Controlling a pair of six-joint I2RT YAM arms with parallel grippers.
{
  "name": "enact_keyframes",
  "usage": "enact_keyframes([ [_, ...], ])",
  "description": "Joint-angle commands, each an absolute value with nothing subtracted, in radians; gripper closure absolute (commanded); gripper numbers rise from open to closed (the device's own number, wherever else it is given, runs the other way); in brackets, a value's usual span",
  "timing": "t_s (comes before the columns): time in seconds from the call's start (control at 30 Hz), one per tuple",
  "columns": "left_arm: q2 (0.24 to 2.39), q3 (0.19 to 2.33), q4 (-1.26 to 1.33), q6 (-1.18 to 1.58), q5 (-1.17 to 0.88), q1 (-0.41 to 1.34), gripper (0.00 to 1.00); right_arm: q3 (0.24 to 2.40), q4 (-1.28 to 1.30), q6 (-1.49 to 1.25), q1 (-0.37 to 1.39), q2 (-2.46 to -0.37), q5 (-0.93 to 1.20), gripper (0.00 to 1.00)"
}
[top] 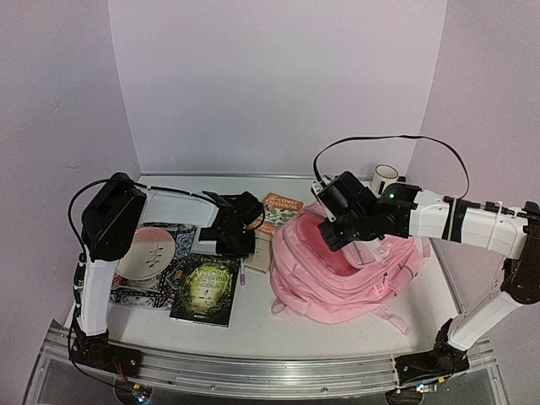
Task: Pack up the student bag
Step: Pick up the pen at the center of the board.
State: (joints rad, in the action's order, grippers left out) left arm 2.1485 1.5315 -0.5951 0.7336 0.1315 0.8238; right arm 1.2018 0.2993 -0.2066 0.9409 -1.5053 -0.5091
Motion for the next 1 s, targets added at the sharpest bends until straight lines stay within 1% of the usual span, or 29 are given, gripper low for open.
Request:
enact_keyframes([
  [0.0, 2.204, 1.57, -0.601, 0.741, 0.022, 0.851, 0.84, 1.243, 0.262, -0.212, 0.94, -1.491, -0.537, 1.0],
  [0.17, 2.169, 1.577, -0.599, 0.747, 0.017, 0.85, 0.96, 1.25, 0.262, -0.205, 0.94, -1.484, -0.546, 1.0],
  [0.27, 2.127, 1.581, -0.596, 0.758, 0.023, 0.849, 1.0, 1.251, 0.263, -0.202, 0.94, -1.477, -0.554, 1.0],
  [0.57, 1.962, 1.549, -0.561, 0.8, 0.065, 0.846, 1.0, 1.255, 0.262, -0.202, 0.94, -1.47, -0.54, 1.0],
  [0.83, 1.811, 1.396, -0.457, 0.871, 0.087, 0.82, 1.0, 1.303, 0.262, -0.192, 0.94, -1.499, -0.491, 1.0],
  [0.97, 1.72, 1.312, -0.347, 0.941, 0.061, 0.818, 1.0, 1.335, 0.262, -0.19, 0.94, -1.514, -0.454, 1.0],
])
